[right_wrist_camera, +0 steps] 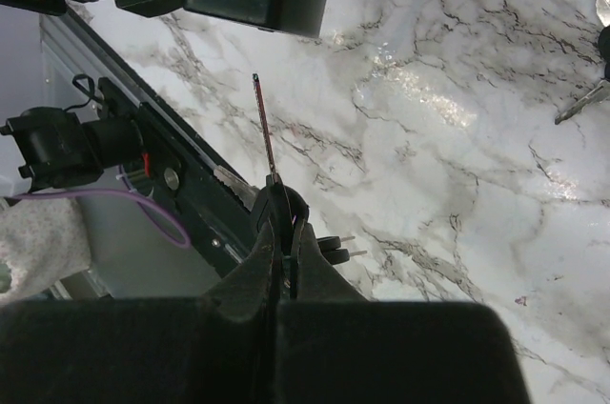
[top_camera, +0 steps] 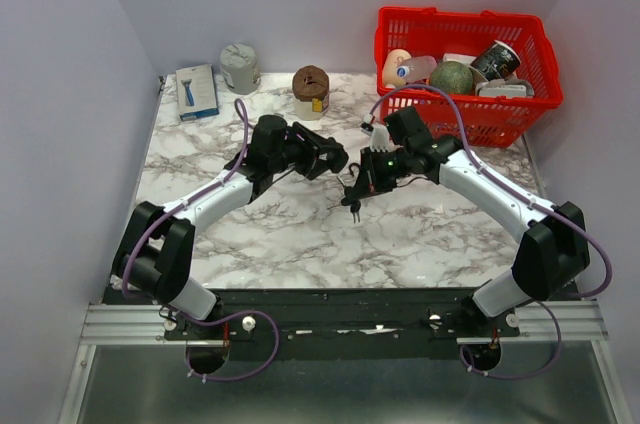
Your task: Unlock with the key
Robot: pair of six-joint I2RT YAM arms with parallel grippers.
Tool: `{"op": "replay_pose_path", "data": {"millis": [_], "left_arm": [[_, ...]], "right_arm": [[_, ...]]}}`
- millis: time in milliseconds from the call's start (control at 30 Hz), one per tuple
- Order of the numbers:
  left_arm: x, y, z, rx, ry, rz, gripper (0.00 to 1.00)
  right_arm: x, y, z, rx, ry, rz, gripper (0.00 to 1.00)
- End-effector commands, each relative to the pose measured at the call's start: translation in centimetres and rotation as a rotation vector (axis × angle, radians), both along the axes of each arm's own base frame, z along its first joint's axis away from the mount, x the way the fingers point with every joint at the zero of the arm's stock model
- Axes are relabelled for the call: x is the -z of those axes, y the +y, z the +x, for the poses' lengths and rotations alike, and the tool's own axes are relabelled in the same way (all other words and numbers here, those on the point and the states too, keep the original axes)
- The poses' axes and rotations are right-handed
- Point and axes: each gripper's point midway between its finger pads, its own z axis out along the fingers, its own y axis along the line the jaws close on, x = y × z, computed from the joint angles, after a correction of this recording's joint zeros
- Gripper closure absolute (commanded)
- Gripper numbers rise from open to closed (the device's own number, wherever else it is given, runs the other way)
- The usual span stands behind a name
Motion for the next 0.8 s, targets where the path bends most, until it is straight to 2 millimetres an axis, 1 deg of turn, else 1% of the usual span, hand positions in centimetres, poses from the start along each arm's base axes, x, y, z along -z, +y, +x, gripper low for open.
{"op": "replay_pose_path", "data": {"millis": [0, 33, 100, 133, 167, 300, 367, 767], "left_arm": [[-3.7, 0.3, -0.1, -0.015, -0.074, -0.068, 1.0], [-3.7, 0.3, -0.2, -0.018, -0.073, -0.066, 1.0], [-3.6, 0.4, -0.2, -0.02, -0.073, -0.062, 1.0], [-3.9, 0.4, -0.2, -0.018, -0.08, -0.061, 1.0], [-3.9, 0.5, -0.2, -0.021, -0.082, -0.057, 1.0], [-4.0, 0.7, -0.3, -0.021, -0.088, -0.041, 1.0], [-3.6, 0.8, -0.5, -0.022, -0.083, -0.036, 1.0], [-3.9, 1.0, -0.9, -0.019, -0.095, -0.031, 1.0]], "right_arm": [[-1.3, -0.4, 0.7, 0.057, -0.024, -0.013, 0.99], [-1.6, -0.4, 0.7, 0.065, -0.035, -0.008, 0.99], [-1.8, -0.6, 0.9, 0.086, -0.05, -0.009, 0.99], [-2.1, -0.7, 0.9, 0.092, -0.061, -0.006, 0.99], [-1.9, -0.8, 1.0, 0.103, -0.062, -0.013, 0.99], [-2.5, -0.7, 1.3, 0.117, -0.083, 0.008, 0.99], [-2.9, -0.6, 1.4, 0.122, -0.092, 0.018, 0.99], [-2.8, 0.1, 1.7, 0.118, -0.076, 0.044, 0.99]]}}
